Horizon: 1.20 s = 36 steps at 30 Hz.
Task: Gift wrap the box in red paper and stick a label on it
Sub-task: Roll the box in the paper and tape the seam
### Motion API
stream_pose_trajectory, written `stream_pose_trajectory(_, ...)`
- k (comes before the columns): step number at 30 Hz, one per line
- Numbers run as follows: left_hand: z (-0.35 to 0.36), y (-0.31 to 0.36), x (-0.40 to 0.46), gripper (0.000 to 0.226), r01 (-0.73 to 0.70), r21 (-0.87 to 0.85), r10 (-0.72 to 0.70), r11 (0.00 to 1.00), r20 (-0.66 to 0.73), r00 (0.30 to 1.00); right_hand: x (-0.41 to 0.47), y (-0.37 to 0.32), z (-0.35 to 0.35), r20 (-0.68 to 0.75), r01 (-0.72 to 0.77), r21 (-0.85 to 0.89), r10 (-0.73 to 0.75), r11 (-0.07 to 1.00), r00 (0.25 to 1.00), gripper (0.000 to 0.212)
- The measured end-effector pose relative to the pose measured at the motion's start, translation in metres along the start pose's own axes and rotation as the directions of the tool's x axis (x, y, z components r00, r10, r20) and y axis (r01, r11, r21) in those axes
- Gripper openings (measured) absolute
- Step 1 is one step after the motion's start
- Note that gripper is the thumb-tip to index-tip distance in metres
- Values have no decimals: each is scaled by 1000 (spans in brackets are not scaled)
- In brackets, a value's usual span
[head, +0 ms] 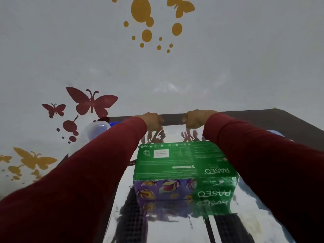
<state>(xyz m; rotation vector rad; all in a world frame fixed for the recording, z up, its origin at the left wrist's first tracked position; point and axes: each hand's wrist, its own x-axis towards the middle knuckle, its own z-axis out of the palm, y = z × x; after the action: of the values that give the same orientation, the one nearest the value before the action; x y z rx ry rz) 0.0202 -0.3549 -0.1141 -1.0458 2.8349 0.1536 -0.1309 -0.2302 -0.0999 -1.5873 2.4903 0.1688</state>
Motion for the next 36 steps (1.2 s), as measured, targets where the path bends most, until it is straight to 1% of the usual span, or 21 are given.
stream_pose_trajectory(2,5,-6,14,46,-13,7,13,1000,9,1000,16,3,8,21,-24,-37,25,999,999,59)
stream_pose_trajectory(3,9,-8,18,39,-25,15,25,1000,7,1000,22,5,13,5,-25,-46,25,999,1000,60)
stream_pose_trajectory(6,15,-12,24,24,-62,-4,62,998,-59,996,36,7,23,-60,-5,-45,2,999,998,46)
stream_pose_trajectory(8,16,-13,23,22,-61,-57,54,997,-102,993,35,6,23,-103,-32,-1,32,999,994,40)
stream_pose_trajectory(10,14,-11,18,21,-60,-84,47,995,-154,987,26,7,17,-188,-41,31,46,999,981,23)
stream_pose_trajectory(11,11,-11,14,19,-58,-90,41,994,-176,983,19,9,12,-226,-40,46,50,998,973,18)
stream_pose_trajectory(14,-1,-9,-5,3,-76,-146,38,986,-246,969,-6,17,-3,-316,-6,96,36,995,948,21)
stream_pose_trajectory(16,-15,-8,-22,11,-148,-208,85,967,-283,955,-25,23,-15,-349,32,157,25,987,937,25)
stream_pose_trajectory(19,-33,-5,-58,13,-249,-244,160,937,-335,929,-65,29,-32,-382,87,166,-17,982,924,32)
stream_pose_trajectory(21,-41,-4,-80,26,-295,-273,188,916,-359,914,-88,31,-37,-407,112,153,-41,982,912,36)
stream_pose_trajectory(23,-46,0,-105,34,-324,-256,209,911,-389,897,-115,31,-40,-436,143,145,-67,979,897,34)
stream_pose_trajectory(24,-49,2,-117,34,-336,-233,222,913,-408,886,-127,31,-40,-444,159,133,-85,978,892,31)
stream_pose_trajectory(25,-50,4,-131,29,-348,-201,238,916,-426,873,-141,31,-41,-450,175,118,-105,977,887,29)
stream_pose_trajectory(27,-48,9,-156,13,-365,-105,287,925,-437,853,-166,28,-37,-450,197,105,-130,975,883,27)
stream_pose_trajectory(29,-43,12,-180,27,-361,-41,309,932,-431,848,-190,24,-29,-456,213,120,-137,970,879,23)
stream_pose_trajectory(30,-39,13,-191,34,-337,-29,295,941,-419,859,-201,22,-22,-454,216,133,-134,967,881,21)
stream_pose_trajectory(32,-26,16,-214,39,-308,-6,279,951,-410,868,-225,17,-8,-440,204,149,-120,968,890,18)
stream_pose_trajectory(33,-20,17,-221,35,-319,-1,291,948,-409,865,-234,14,-2,-440,204,137,-125,969,889,19)
stream_pose_trajectory(35,-7,19,-236,15,-336,-28,298,942,-395,869,-251,8,9,-444,207,81,-151,975,883,22)
stream_pose_trajectory(36,-1,20,-246,17,-336,-42,294,941,-390,873,-260,5,15,-447,203,58,-156,978,881,22)
